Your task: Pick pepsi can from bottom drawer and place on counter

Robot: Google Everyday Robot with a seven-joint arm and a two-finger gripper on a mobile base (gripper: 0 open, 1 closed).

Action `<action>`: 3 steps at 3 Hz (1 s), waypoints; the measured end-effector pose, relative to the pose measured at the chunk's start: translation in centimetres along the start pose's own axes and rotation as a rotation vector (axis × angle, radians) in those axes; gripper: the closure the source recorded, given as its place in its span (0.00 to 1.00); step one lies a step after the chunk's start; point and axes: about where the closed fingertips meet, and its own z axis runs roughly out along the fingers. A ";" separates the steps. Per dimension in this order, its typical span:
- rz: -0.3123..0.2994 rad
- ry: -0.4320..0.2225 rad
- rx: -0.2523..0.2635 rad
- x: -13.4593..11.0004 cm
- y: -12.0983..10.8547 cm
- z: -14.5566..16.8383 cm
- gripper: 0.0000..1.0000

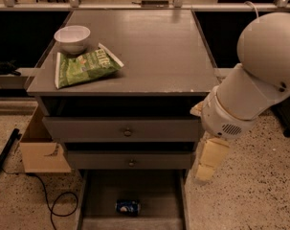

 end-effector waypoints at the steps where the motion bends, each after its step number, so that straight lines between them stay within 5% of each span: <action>1: 0.030 -0.076 -0.073 -0.1 0.1 4.8 0.00; 3: 0.021 -0.223 -0.170 -2.1 1.0 13.1 0.00</action>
Offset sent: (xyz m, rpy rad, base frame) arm 0.0095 0.0593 -0.1327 0.3081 0.1612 0.0213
